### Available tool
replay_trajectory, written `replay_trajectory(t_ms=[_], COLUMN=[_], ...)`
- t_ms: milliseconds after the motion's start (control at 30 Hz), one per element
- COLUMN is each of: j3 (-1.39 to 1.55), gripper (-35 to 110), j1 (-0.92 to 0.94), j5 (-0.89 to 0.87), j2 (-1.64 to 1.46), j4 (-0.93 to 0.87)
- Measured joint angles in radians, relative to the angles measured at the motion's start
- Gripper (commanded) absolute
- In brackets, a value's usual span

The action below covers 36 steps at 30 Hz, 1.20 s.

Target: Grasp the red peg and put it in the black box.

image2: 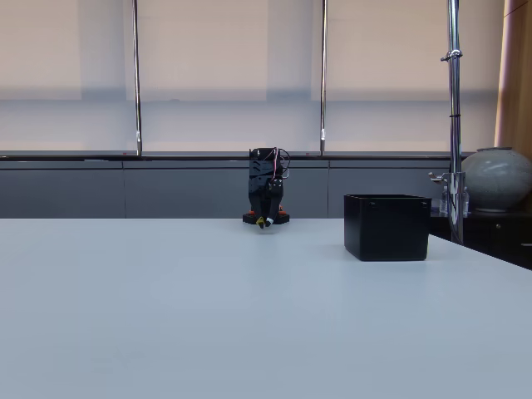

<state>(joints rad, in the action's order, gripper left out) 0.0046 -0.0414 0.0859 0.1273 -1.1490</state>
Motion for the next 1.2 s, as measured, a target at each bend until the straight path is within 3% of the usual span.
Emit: replay_trajectory(t_ms=[300, 1200], j3=[0.0, 0.0], gripper=[1, 1], j1=[-0.005, -0.005], j5=[-0.025, -0.031], j2=[0.017, 0.023], j4=[-0.141, -0.146])
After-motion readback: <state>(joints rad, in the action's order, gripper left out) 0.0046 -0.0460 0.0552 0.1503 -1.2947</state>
